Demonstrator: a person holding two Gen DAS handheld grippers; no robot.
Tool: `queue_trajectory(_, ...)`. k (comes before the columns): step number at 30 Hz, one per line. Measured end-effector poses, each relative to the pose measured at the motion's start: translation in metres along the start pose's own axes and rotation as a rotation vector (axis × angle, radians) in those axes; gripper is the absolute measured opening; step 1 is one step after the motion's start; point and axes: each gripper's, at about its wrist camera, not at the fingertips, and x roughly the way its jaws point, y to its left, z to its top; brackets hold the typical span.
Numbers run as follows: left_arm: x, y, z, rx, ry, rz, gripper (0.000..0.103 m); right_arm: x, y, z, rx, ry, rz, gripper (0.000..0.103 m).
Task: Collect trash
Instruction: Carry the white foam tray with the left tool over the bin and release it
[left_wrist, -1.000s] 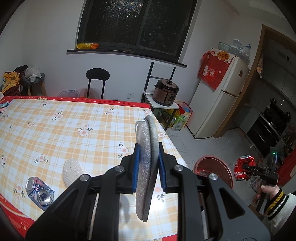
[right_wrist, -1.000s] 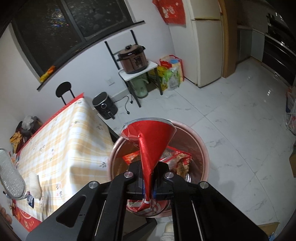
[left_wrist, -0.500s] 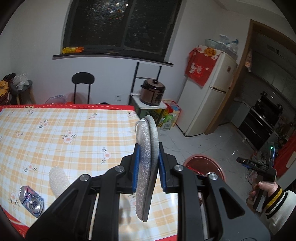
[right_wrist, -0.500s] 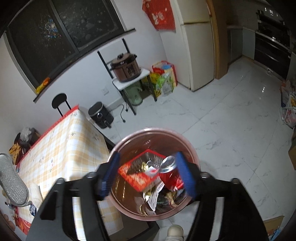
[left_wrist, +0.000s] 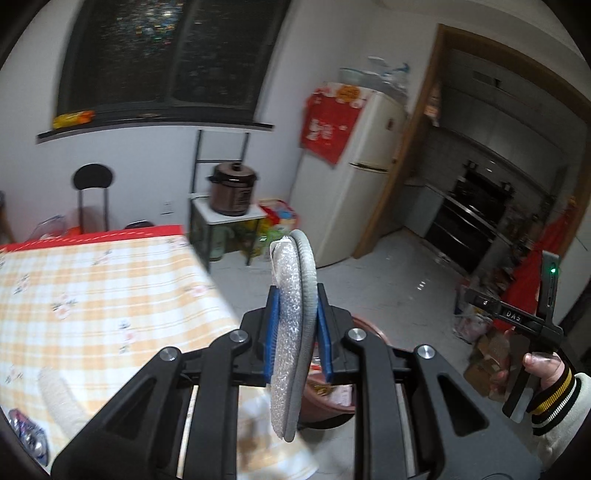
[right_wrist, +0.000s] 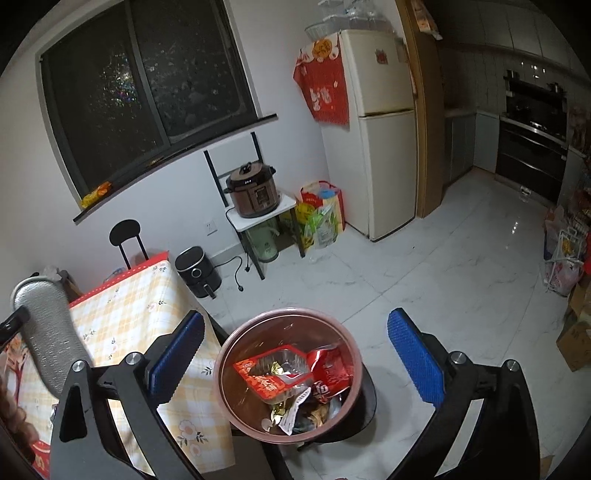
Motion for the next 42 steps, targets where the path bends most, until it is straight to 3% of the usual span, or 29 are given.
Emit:
queue_trajectory(10, 0.067, -0.070, -0.002, 0.070, 0.056, -0.122, 0.022, -0.040, -0.051, -0.007, 0.035, -0.026, -0.060, 0.098)
queue_trajectory(23, 0.151, -0.127, 0.001, 0.167, 0.111, -0.129, 0.023, -0.063, -0.120, -0.027, 0.129, -0.012, -0.171, 0.098)
queue_trajectory(25, 0.162, -0.134, 0.006, 0.184, 0.115, -0.145, 0.031, -0.063, -0.124, -0.028, 0.133, -0.011, -0.173, 0.098)
queue_trajectory(27, 0.162, -0.137, 0.009, 0.186, 0.092, -0.147, 0.072, -0.063, -0.125, -0.028, 0.132, -0.012, -0.170, 0.098)
queue_trajectory(30, 0.154, -0.134, 0.017, 0.166, 0.045, -0.157, 0.086, -0.063, -0.127, -0.027, 0.126, -0.013, -0.161, 0.098)
queue_trajectory(34, 0.138, -0.124, 0.023, 0.147, 0.014, -0.140, 0.096, -0.061, -0.119, -0.022, 0.111, -0.013, -0.139, 0.098)
queue_trajectory(42, 0.086, -0.068, 0.027, 0.095, -0.024, -0.018, 0.097, -0.048, -0.077, -0.007, 0.053, -0.008, -0.066, 0.098)
